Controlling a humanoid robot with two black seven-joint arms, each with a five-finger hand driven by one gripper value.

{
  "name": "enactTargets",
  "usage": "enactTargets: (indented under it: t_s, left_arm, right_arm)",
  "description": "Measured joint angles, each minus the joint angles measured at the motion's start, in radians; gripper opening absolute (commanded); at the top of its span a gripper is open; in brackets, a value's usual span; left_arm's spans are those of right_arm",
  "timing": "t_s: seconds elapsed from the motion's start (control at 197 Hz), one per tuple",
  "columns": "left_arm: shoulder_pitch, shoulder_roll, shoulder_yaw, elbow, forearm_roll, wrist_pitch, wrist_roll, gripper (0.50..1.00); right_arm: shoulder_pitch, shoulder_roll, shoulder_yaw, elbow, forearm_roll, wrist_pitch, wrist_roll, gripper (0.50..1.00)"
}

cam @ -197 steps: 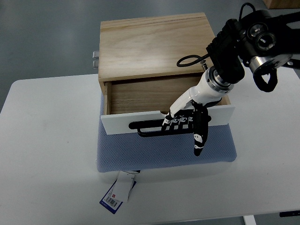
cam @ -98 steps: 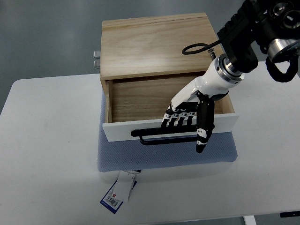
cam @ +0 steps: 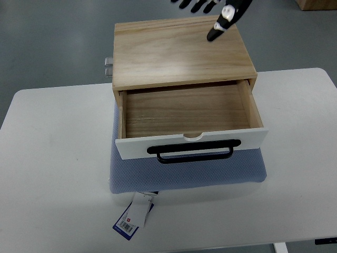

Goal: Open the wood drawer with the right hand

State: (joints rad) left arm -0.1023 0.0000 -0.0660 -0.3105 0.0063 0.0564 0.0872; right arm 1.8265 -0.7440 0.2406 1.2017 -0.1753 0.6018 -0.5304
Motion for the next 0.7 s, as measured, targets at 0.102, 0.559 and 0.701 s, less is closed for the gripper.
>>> enactTargets:
  t_s: [0.102,0.559,0.701]
  left_arm:
    - [0.0,0.0,0.0,-0.002,0.0,0.0,0.0,1.0]
    - [0.0,0.0,0.0,-0.004,0.0,0.005,0.0,1.0]
    - [0.0,0.0,0.001,-0.004,0.0,0.008,0.0,1.0]
  right_arm:
    - [-0.17,0.023,0.184,-0.187,0.002,-0.068,0.144,0.94]
    - [-0.992,0.413,1.029,-0.556,0.041,-0.284,0.634,0.944]
    - [-1.087,0.525,1.198,-0.632,0.052,-0.191,0.64,0.944]
